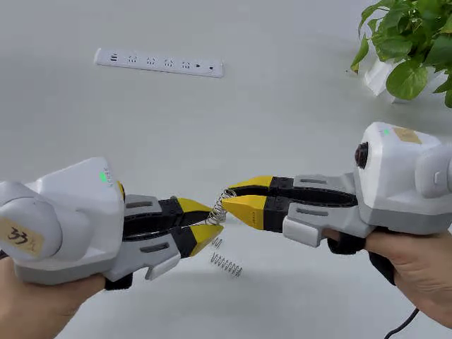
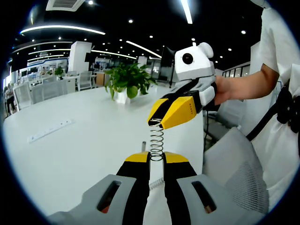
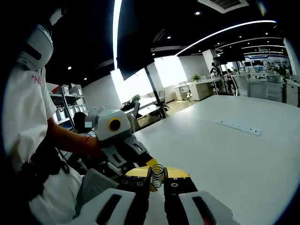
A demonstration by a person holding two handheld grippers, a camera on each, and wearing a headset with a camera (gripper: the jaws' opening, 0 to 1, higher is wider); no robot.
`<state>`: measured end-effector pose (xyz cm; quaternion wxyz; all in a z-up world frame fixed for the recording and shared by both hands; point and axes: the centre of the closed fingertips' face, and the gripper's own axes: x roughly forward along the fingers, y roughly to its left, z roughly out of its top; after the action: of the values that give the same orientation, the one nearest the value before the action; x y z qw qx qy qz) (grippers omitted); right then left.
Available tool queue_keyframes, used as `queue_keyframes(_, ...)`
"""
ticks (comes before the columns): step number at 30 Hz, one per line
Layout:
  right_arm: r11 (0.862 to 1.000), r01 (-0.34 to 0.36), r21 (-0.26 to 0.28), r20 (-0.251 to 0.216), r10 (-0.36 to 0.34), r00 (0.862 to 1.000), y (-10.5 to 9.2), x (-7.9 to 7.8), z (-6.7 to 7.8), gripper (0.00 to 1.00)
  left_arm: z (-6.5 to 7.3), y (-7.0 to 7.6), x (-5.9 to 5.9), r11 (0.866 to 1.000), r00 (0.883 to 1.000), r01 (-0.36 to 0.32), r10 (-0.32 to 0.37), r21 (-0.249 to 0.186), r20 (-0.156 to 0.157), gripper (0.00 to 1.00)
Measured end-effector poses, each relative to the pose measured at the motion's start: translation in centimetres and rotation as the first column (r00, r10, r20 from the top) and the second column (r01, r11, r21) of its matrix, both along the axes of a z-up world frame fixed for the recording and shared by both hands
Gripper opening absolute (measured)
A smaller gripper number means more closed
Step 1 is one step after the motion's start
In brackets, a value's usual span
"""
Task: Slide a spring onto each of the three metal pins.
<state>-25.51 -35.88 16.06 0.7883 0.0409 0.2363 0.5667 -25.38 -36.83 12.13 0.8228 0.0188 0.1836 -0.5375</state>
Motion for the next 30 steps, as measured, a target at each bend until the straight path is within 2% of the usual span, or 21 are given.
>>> queue_keyframes(9, 0.999, -0.028, -0.041, 0.024, 0.029, 0.999, 0.00, -0.05, -0.27, 0.07, -0.18, -0.03, -0.10, 1.000, 1.000, 0.010, -0.010, 0.004, 0.001, 0.07)
queue_keyframes(13, 0.998, -0.035, -0.043, 0.026, 0.037, 0.999, 0.09, -0.14, -0.17, 0.07, -0.14, -0.01, -0.14, 1.000, 1.000, 0.011, -0.011, 0.002, 0.003, 0.07)
queue_keyframes(19, 0.997, -0.050, -0.051, 0.020, 0.051, 0.998, 0.17, -0.36, -0.06, 0.12, -0.19, 0.01, -0.18, 1.000, 1.000, 0.012, -0.013, 0.003, 0.004, 0.06)
queue_keyframes(21, 0.995, -0.070, -0.069, 0.025, 0.071, 0.997, 0.09, -0.49, -0.01, 0.14, -0.25, 0.01, -0.22, 1.000, 1.000, 0.015, -0.015, 0.006, 0.005, 0.06)
queue_keyframes(23, 0.989, -0.096, -0.116, 0.039, 0.101, 0.994, -0.20, -0.47, -0.22, 0.16, -0.27, -0.05, -0.34, 1.000, 1.000, 0.021, -0.021, 0.008, 0.008, 0.06)
queue_keyframes(26, 0.980, -0.132, -0.150, 0.046, 0.141, 0.989, -0.47, -0.22, -0.54, 0.20, -0.28, -0.11, -0.39, 1.000, 1.000, 0.023, -0.023, 0.007, 0.011, 0.06)
queue_keyframes(29, 0.960, -0.197, -0.199, 0.057, 0.212, 0.976, -0.51, -0.29, -0.17, 0.23, -0.23, -0.17, -0.38, 1.000, 1.000, 0.024, -0.024, 0.004, 0.013, 0.06)
queue_keyframes(30, 0.947, -0.227, -0.226, 0.063, 0.247, 0.967, -0.49, -0.34, -0.04, 0.25, -0.23, -0.18, -0.35, 1.000, 1.000, 0.024, -0.024, 0.003, 0.014, 0.06)
